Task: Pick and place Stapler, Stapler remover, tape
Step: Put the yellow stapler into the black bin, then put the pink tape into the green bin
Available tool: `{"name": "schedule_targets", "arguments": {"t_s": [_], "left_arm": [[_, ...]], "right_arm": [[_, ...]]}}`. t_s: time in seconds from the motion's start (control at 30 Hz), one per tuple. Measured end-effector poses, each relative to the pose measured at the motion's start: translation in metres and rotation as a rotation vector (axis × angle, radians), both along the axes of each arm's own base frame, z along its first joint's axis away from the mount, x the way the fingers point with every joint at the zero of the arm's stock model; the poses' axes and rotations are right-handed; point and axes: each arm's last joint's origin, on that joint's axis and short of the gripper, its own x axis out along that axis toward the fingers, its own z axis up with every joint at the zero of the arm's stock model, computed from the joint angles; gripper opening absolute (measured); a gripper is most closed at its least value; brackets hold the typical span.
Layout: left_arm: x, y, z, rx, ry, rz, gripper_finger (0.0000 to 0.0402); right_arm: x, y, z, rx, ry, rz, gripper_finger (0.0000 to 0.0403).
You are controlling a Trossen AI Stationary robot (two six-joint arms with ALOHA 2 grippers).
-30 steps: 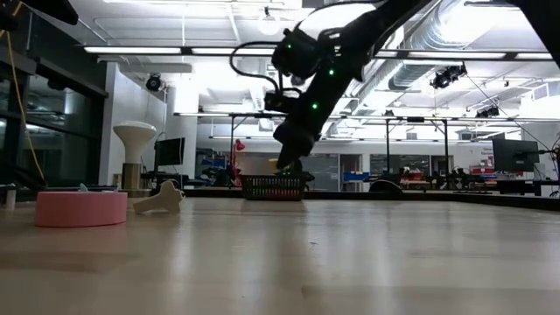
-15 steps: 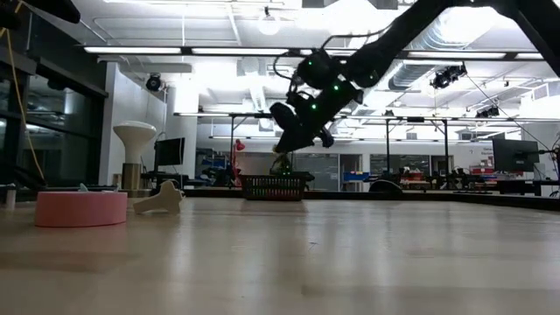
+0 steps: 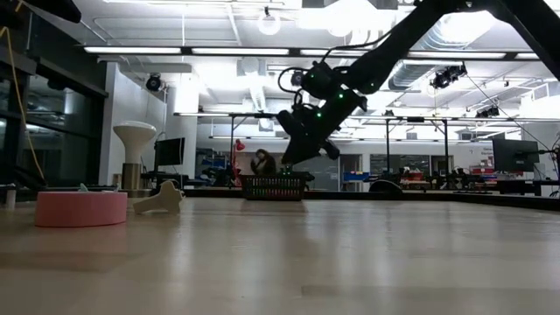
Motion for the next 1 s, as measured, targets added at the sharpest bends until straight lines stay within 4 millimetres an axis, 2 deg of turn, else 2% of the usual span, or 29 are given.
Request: {"name": "schedule_targets", "arguments": {"t_s": [0.37, 0.73, 0.87, 1.0], "left_arm": [[0.0, 0.0, 0.0, -0.009, -0.005, 0.002, 0.0261], [0.001, -0.001, 0.001, -0.028, -0.017, 0.015, 0.0261], [0.006, 0.003, 0.0, -0.044, 0.01, 0.037, 0.0261], [0.016, 0.01, -0.003, -0.049, 0.096, 0.027, 0.0261]], "right_arm": [[-0.001, 0.0, -0.001, -0.019, 0.025, -0.009, 0.0098], [-0.002, -0.001, 0.0, -0.054, 0.047, -0.055, 0.0205], [-0.004, 0.004, 0.012, -0.037, 0.021, -0.017, 0.023], [-0.005, 0.018, 0.027, -0.009, 0.012, 0.071, 0.0235]]}}
